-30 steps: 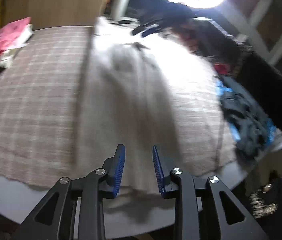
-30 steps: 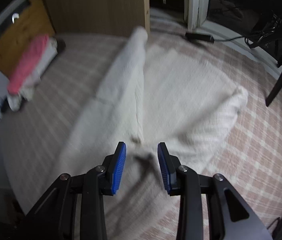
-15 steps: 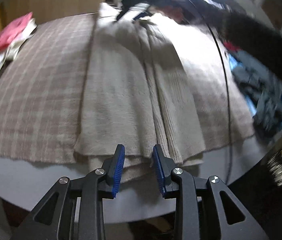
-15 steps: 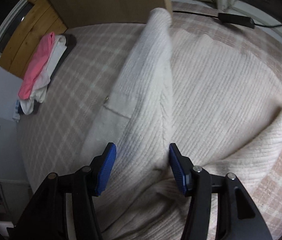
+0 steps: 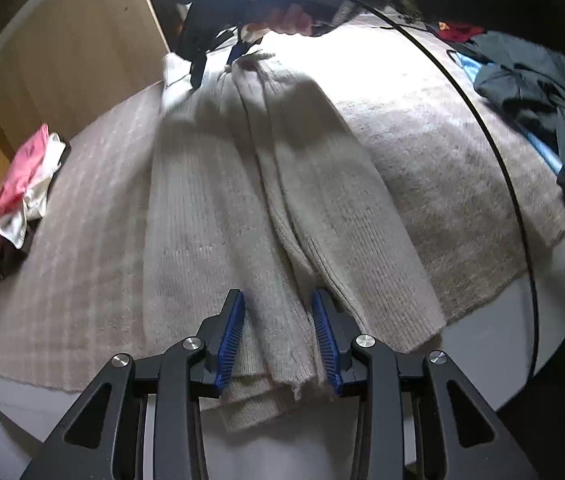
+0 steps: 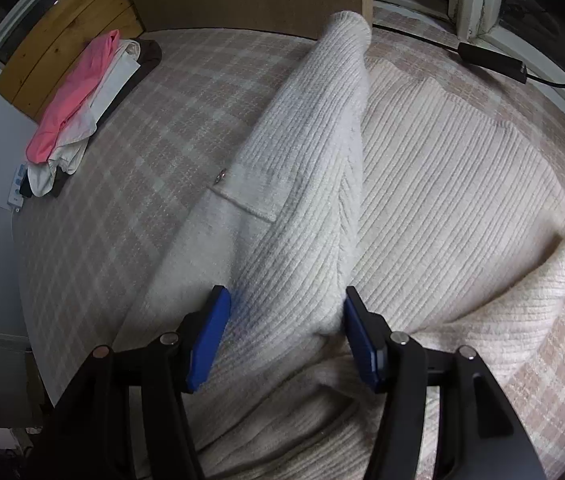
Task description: Fold clothes
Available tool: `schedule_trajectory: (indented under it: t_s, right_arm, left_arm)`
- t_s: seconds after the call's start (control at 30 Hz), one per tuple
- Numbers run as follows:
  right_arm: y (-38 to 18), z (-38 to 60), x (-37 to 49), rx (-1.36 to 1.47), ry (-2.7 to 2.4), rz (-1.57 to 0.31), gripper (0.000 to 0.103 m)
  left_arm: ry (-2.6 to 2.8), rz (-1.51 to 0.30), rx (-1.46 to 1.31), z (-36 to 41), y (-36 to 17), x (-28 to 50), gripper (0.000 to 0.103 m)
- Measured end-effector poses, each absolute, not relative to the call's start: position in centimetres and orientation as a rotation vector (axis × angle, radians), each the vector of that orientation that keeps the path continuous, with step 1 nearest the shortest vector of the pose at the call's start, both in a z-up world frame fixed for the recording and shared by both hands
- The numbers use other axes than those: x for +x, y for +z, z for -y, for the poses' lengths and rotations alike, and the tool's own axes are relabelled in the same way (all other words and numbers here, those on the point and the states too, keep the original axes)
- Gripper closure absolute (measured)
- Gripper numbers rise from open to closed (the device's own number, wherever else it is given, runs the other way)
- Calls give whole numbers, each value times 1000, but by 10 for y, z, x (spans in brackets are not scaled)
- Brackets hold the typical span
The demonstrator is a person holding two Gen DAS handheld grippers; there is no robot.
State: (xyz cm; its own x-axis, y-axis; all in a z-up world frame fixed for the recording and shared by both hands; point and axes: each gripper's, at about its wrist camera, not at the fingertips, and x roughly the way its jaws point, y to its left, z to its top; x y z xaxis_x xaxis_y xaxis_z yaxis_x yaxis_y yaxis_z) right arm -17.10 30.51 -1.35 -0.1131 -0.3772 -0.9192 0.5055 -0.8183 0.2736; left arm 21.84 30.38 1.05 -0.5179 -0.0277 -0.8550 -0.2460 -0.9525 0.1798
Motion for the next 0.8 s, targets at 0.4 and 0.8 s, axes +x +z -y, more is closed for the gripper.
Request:
schedule_trajectory:
  t_s: [0.4, 0.8]
  right_arm:
    - [3, -310, -175, 1528, -1950, -24, 84]
    - [11, -315, -185, 1475, -1846, 372, 84]
  left_arm:
    - [2608, 66, -1497, -242, 36, 218, 97]
    - [2751, -167, -1465, -217, 71, 214, 97]
